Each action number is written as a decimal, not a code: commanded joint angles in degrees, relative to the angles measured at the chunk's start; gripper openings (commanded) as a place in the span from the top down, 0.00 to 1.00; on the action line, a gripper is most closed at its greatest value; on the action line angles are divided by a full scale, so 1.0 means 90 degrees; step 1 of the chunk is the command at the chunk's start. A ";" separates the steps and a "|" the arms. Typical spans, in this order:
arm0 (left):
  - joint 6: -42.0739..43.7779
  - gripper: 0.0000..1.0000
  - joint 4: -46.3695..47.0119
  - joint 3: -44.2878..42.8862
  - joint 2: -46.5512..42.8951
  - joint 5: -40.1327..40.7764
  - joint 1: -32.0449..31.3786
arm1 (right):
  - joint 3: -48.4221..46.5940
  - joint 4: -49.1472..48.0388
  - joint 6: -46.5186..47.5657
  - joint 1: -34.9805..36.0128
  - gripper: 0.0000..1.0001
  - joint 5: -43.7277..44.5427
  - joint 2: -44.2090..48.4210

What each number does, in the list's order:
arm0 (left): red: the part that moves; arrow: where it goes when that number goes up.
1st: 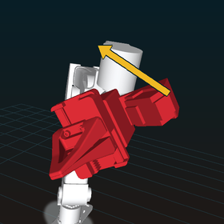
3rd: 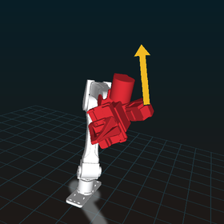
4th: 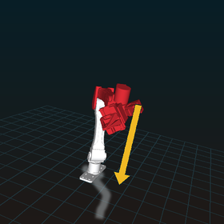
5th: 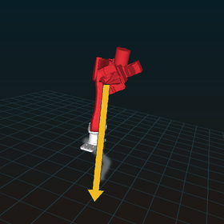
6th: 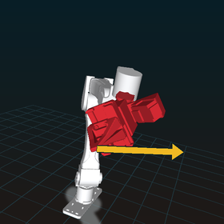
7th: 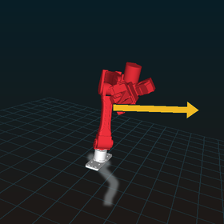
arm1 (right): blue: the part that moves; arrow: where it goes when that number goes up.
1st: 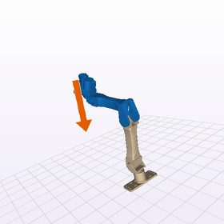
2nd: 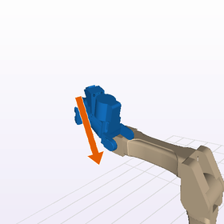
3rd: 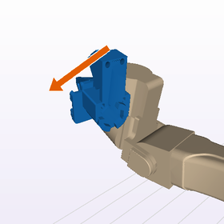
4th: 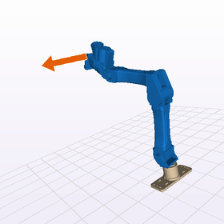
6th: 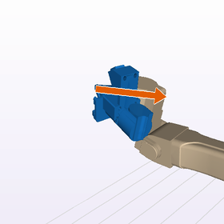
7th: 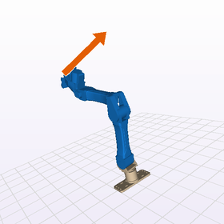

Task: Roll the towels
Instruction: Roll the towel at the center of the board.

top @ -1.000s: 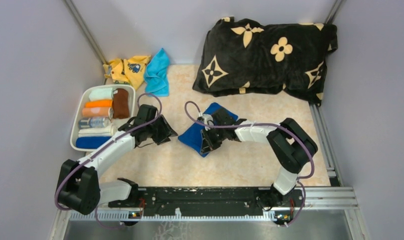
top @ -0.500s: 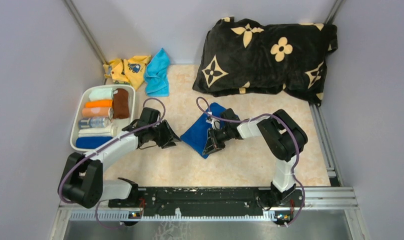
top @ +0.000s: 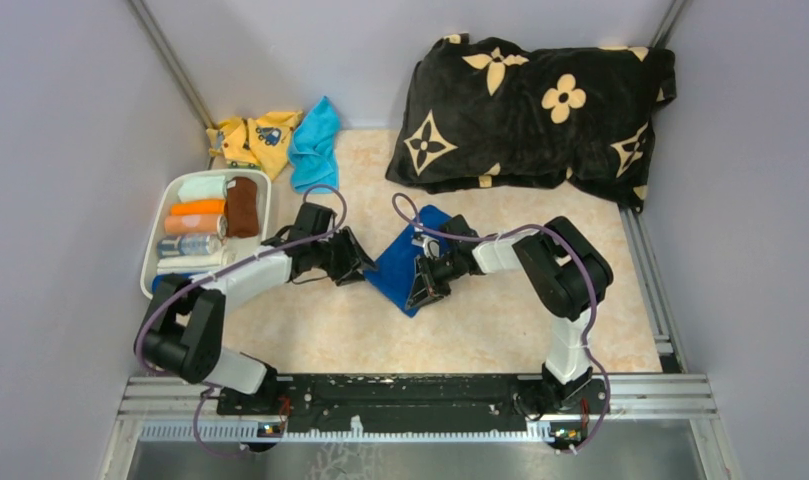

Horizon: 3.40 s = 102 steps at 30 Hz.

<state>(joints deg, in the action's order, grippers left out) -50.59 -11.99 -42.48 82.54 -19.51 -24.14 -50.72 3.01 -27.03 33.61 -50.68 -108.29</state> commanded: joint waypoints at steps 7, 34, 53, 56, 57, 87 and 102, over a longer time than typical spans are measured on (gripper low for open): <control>0.0526 0.77 -0.0661 -0.0583 0.0935 0.0942 0.0005 | -0.0172 0.0251 0.0208 -0.0052 1.00 0.0158 0.0050; 0.1510 0.36 -0.1507 0.0268 -0.1017 0.0197 0.0623 | -0.0751 0.0897 0.0232 -0.0355 1.00 -0.0351 -0.0550; 0.1083 0.45 0.0271 0.0062 0.0504 -0.0733 0.0378 | -0.1066 0.1293 0.0445 -0.0355 0.99 -0.0193 -0.0447; 0.1010 0.45 0.0420 -0.0027 0.0691 -0.0818 0.0379 | -0.1157 0.1484 0.0596 -0.0355 0.97 -0.0104 -0.0396; 0.0987 0.45 0.0428 -0.0064 0.0750 -0.0816 0.0378 | -0.1195 0.1561 0.0659 -0.0355 0.95 -0.0057 -0.0362; 0.0682 0.55 0.0118 -0.0028 0.1502 -0.0215 0.0342 | -0.1568 0.1902 0.3138 0.2809 0.67 0.5744 0.1451; 0.0745 0.55 0.0081 -0.0102 0.1556 -0.0240 0.0340 | -0.1540 0.2108 0.3397 0.2840 0.65 0.6551 0.0841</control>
<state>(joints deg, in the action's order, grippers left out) -45.34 -9.02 -43.48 94.15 -26.04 -20.64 -62.70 22.31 1.98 58.78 3.75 -99.94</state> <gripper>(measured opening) 0.449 0.332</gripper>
